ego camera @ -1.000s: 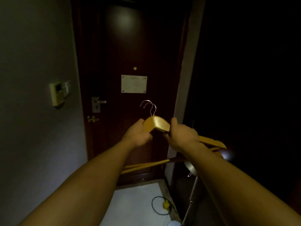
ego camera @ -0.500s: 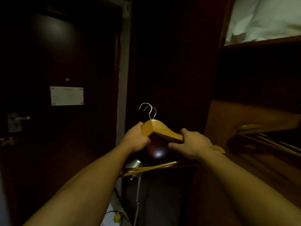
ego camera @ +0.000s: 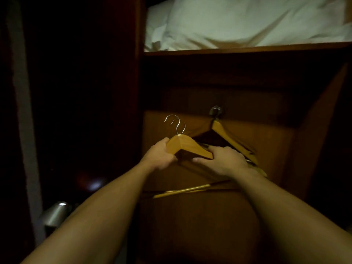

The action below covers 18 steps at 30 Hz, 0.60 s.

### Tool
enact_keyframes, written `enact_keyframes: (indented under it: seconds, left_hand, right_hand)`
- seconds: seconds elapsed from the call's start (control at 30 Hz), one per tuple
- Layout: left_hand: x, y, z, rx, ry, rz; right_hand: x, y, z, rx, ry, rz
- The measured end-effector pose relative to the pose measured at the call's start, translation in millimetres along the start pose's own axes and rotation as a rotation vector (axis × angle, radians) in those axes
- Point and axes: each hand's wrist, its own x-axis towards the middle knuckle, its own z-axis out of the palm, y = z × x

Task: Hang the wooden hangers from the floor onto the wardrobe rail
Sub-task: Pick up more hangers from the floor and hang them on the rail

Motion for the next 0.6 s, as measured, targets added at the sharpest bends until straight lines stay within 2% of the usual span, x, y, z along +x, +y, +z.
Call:
enact_keyframes:
  seconds: [0.33,0.47,0.6]
  left_hand:
    - [71,59,83,-0.06,-0.21,0.178]
    - [99,61,99,-0.19,-0.313,0.235]
    - [132,56,101,-0.359,-0.451,0.19]
  right_hand:
    - [5,96,-16,-0.164,0.132,0.252]
    - [19,109,-15,-0.217,0.162,0.322]
    - [43,113,-11,-0.245,0.186,0.379]
